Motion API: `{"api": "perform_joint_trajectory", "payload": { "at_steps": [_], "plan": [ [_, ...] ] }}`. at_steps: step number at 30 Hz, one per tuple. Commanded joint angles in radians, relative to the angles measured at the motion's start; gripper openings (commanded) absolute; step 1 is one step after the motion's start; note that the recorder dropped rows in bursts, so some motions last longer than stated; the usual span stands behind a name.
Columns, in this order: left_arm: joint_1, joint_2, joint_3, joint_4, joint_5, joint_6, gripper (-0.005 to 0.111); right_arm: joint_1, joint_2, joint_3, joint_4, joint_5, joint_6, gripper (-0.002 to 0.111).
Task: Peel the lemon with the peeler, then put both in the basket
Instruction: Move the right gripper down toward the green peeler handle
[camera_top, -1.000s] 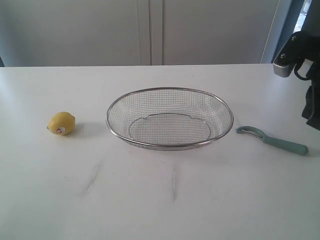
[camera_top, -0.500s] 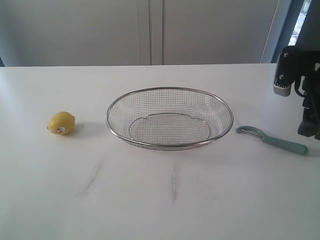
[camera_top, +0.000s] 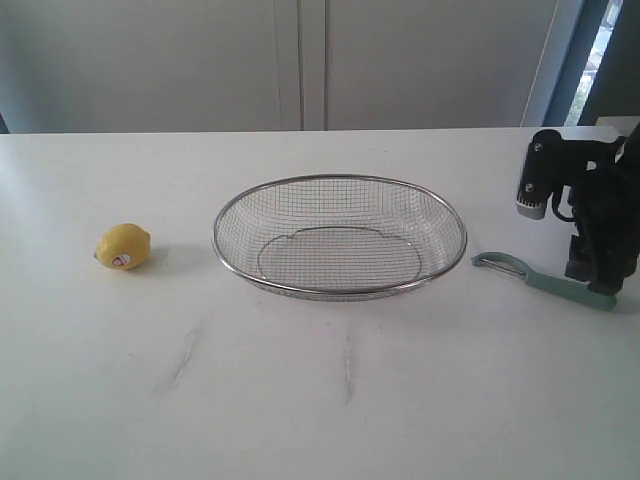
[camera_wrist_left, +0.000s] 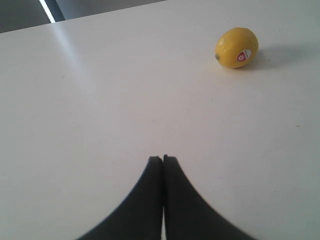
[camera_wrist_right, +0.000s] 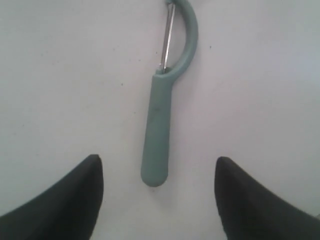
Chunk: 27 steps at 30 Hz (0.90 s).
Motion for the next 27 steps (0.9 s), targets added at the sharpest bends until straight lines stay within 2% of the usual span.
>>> {"api": "perform_joint_trajectory", "payload": {
  "at_steps": [1,23,27],
  "plan": [
    [0.003,-0.005,-0.002,-0.002,-0.004,-0.005,0.001,0.0,0.016,0.004,-0.025,-0.071,0.007,0.061],
    [0.003,-0.005,-0.002,-0.002,-0.004,-0.005,0.001,0.0,0.049,0.004,-0.046,-0.161,0.012,0.061],
    [0.003,-0.005,-0.002,-0.002,-0.004,-0.005,0.001,0.0,0.073,0.004,-0.043,-0.201,0.088,0.061]
  ]
}}
